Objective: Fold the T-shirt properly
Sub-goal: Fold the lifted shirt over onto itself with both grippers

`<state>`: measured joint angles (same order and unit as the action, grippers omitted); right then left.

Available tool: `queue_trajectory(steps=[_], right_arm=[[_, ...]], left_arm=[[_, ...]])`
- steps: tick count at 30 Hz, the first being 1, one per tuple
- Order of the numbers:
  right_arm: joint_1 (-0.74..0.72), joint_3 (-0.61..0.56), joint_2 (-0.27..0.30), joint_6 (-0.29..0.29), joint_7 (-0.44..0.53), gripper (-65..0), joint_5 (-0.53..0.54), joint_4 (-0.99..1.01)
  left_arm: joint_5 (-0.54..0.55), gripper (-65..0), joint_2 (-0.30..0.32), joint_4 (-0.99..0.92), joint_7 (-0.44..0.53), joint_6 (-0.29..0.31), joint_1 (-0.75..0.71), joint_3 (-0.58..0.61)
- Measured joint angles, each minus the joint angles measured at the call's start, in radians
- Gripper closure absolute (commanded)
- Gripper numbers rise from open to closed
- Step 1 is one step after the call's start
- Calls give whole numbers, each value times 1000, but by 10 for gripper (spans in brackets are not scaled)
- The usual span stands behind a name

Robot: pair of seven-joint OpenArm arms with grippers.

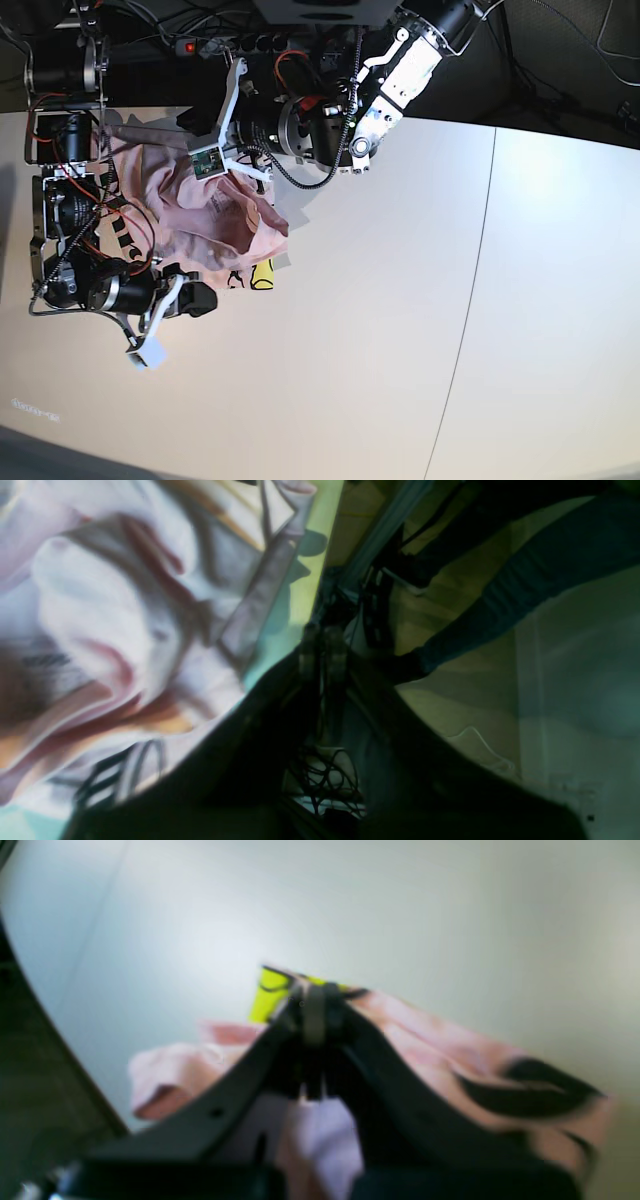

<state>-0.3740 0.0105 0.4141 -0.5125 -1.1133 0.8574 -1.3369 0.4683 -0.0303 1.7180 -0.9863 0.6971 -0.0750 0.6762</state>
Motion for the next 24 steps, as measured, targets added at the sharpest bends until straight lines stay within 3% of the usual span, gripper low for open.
queue_trajectory(steps=[3,7,9,14,18,24], right_arm=[[-3,14,69,0,28,0,-40,0],[-2,14,131,0,27,0,-68,19],[-3,13,161,0,40,0,-65,55],[-2,13,222,0,91,0,-93,180],[-3,13,217,0,92,0,-93,238],[-2,13,217,0,104,0,-104,262]], left_arm=[[33,-33,20,0,14,0,0,-66],[47,-264,27,0,19,0,0,-138],[46,-344,26,0,41,0,0,-158],[10,-359,21,-2,107,-12,-6,-160],[-26,-390,20,-61,140,-67,-7,-160],[-62,-390,19,-102,165,-72,-8,-160]])
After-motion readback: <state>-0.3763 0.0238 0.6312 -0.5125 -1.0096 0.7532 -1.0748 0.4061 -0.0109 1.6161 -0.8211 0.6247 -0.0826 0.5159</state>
